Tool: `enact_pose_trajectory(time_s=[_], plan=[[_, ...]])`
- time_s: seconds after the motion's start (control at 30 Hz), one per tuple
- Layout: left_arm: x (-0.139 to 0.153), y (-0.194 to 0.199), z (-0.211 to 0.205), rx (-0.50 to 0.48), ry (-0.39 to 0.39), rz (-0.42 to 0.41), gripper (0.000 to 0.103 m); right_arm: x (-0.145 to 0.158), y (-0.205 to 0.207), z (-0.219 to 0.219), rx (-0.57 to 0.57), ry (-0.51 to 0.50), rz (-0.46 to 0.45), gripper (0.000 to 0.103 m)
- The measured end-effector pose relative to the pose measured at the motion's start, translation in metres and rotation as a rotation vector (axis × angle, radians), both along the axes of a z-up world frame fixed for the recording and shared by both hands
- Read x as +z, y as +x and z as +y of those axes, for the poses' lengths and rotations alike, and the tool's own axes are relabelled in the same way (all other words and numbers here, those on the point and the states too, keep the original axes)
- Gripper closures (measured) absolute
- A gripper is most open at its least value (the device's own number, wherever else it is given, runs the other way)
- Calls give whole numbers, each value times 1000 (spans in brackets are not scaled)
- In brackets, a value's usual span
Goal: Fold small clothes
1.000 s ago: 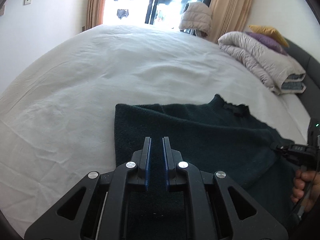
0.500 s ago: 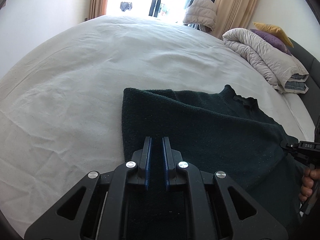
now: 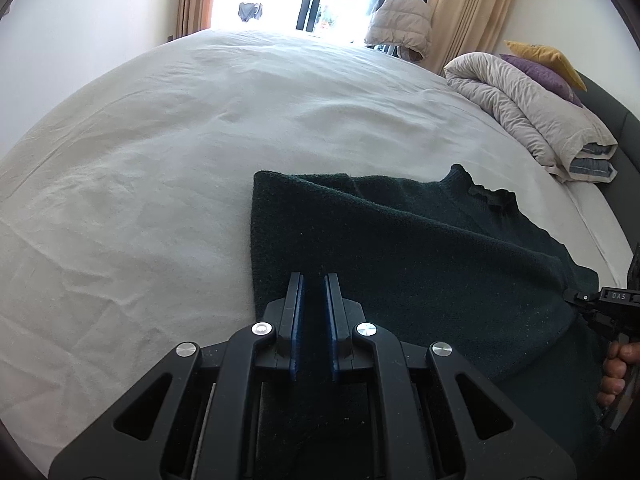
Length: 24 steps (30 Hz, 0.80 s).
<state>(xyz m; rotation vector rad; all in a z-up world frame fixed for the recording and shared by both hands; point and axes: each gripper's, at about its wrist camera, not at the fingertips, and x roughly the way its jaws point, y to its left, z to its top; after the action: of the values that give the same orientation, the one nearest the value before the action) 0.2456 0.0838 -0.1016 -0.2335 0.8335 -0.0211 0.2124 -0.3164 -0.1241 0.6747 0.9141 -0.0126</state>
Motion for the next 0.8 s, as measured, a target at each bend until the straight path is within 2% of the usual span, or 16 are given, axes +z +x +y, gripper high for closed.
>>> enact_pose_trajectory(time_s=[0.13, 0.23, 0.33, 0.4, 0.47, 0.5, 0.53, 0.57, 0.63, 0.7, 0.73, 0.8], plan=[[-2, -2, -1, 6, 11, -4, 93, 19, -13, 3, -47, -101, -31, 78], [-2, -4, -3, 9, 23, -7, 93, 41, -23, 14, -53, -147, -95, 76], [-3, -5, -4, 9, 38, -6, 93, 58, -23, 48, 62, -126, -197, 76], [-4, -6, -6, 6, 55, -8, 93, 52, -12, 73, 188, -83, -195, 76], [-6, -7, -4, 5, 46, -12, 93, 30, 5, 87, 262, -43, -121, 69], [-7, -7, -2, 4, 32, -13, 93, 15, 12, 85, 265, -40, -77, 69], [-8, -7, 0, 2, 19, -13, 93, 5, 15, 78, 255, -13, -74, 79], [-8, -7, 2, -1, 9, -12, 93, 0, 13, 65, 233, 36, -88, 95], [-9, -7, 4, -5, 1, -14, 93, -5, 1, 26, 125, 115, -99, 101], [-9, -7, 3, -4, 17, -14, 93, -1, -23, -20, -21, 89, -112, 101], [-9, -7, 1, -4, 26, -15, 93, 3, -38, -43, -108, 55, -106, 82], [-9, -7, 1, -4, 28, -16, 93, 10, -82, -95, -247, 121, -175, 68]])
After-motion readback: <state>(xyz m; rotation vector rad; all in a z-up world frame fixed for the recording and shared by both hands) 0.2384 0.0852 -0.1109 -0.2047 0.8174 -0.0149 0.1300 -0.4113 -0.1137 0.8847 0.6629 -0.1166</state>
